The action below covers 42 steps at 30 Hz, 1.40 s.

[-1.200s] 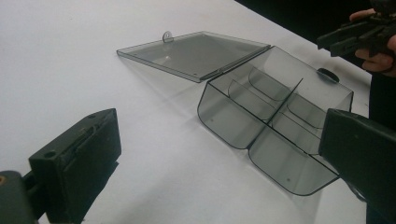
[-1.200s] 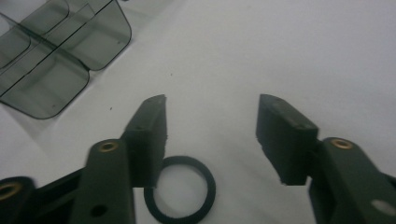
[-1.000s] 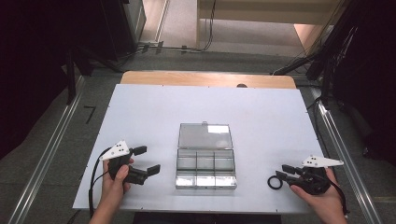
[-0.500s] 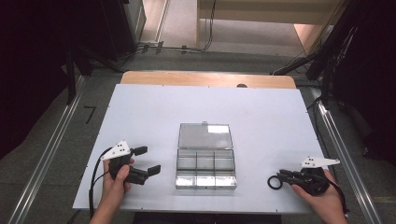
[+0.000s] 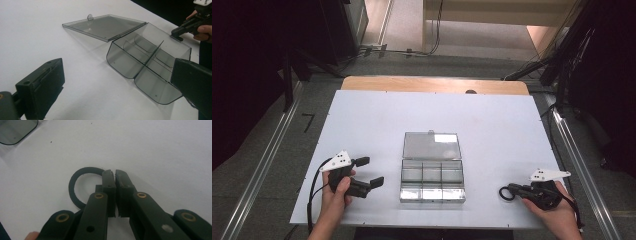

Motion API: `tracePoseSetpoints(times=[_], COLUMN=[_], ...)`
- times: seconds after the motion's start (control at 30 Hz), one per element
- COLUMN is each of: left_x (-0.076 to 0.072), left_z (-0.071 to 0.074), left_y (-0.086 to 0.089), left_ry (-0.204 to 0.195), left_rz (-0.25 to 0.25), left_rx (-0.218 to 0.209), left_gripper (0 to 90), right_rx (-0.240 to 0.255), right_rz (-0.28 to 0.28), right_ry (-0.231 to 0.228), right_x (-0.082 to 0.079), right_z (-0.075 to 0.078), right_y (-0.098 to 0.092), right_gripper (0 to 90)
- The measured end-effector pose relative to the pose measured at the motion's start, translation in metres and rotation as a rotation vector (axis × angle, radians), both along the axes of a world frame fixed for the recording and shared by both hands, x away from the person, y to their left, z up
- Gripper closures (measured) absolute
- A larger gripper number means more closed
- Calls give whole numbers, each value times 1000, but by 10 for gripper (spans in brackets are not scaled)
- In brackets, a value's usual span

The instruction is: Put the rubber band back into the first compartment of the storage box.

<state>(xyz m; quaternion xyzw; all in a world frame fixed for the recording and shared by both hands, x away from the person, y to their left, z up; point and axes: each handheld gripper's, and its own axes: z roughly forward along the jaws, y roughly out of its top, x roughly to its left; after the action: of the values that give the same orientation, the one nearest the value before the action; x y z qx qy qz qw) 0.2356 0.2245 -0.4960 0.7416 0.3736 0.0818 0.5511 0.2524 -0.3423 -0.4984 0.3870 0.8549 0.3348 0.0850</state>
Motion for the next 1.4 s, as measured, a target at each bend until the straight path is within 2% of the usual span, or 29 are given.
tracePoseSetpoints(times=[0.07, 0.23, 0.43, 0.57, 0.73, 0.8, 1.03, 1.4], left_x=[0, 0, 0, -1, -1, -1, -1, -2], left_z=[0, 1, 0, 0, 0, 0, 0, 0], left_y=[0, 0, 0, 0, 1, 0, 1, 3], left_ry=[-4, -6, -7, -7, -12, -12, -12, -13], left_rz=[-4, -1, 0, 3, 7, 6, 9, 13], left_rx=[-3, -5, -5, -4, -7, -7, -2, -8], left_gripper=[0, 0, 0, 0, 0, 0, 0, 0], right_rx=[-7, 15, 74, 95, 130, 167, 171, 172], right_rz=[1, -3, -22, -43, -44, -53, -69, -45], right_ry=[-1, -4, -26, -46, -53, -42, -68, -92], right_x=[0, 0, 0, -1, -1, -1, -1, 6], right_z=[1, 4, 13, 22, 31, 35, 50, 64], right_y=[1, 2, 0, 0, 2, 2, 9, 21], right_gripper=[857, 860, 862, 863, 863, 863, 863, 863])
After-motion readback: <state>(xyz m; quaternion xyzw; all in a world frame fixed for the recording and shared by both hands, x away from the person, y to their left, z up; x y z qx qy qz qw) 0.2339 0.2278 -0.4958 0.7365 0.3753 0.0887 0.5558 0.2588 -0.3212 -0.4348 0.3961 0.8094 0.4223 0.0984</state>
